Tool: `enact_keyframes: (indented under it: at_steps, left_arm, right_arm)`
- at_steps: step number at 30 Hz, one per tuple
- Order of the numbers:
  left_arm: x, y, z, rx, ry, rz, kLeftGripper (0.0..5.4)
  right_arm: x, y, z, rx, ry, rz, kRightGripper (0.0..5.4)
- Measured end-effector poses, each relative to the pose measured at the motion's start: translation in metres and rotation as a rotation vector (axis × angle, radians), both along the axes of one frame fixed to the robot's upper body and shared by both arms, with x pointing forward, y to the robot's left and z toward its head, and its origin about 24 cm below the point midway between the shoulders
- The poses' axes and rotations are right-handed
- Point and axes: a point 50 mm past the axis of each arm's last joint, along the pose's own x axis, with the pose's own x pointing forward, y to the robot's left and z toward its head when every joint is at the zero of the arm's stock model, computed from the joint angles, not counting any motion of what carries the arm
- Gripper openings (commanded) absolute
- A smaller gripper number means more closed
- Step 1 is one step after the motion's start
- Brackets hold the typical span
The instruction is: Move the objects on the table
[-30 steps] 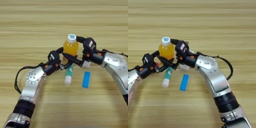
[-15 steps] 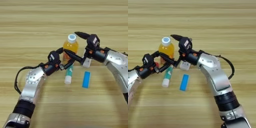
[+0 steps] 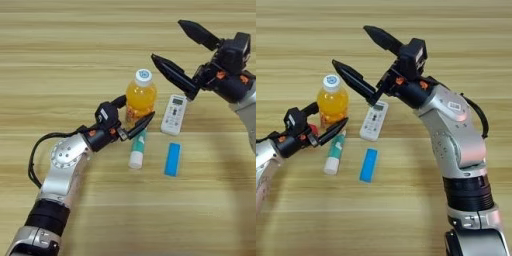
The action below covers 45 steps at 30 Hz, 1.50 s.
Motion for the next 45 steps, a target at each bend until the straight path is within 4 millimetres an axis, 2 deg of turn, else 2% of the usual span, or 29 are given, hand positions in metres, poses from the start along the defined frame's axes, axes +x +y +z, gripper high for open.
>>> enact_keyframes:
  at_steps: [5,15,21,24,27,36,45]
  left_arm:
    - [0.0,0.0,0.0,0.002,-0.001,-0.009,3.38]
    - [-0.009,-0.005,0.007,-0.018,-0.011,-0.122,3.38]
    - [-0.026,-0.011,0.001,-0.013,0.076,-0.335,3.38]
    - [-0.031,-0.014,0.0,-0.006,0.09,-0.402,3.38]
    - [-0.04,-0.016,-0.01,0.012,0.149,-0.469,3.38]
    - [-0.054,-0.01,-0.027,0.103,0.256,-0.551,3.38]
    - [-0.061,-0.009,-0.036,0.154,0.284,-0.574,3.38]
  right_arm:
    - [0.006,-0.007,0.005,0.033,-0.02,-0.082,5.4]
    - [0.035,-0.014,-0.019,-0.072,-0.022,-0.401,5.4]
    - [0.045,-0.016,-0.035,-0.092,0.019,-0.439,5.4]
    - [0.046,-0.016,-0.038,-0.092,0.022,-0.446,5.4]
    - [0.047,-0.016,-0.038,-0.093,0.022,-0.446,5.4]
    - [0.041,-0.01,-0.027,-0.083,-0.033,-0.421,5.4]
    - [0.038,-0.007,-0.016,-0.072,-0.077,-0.408,5.4]
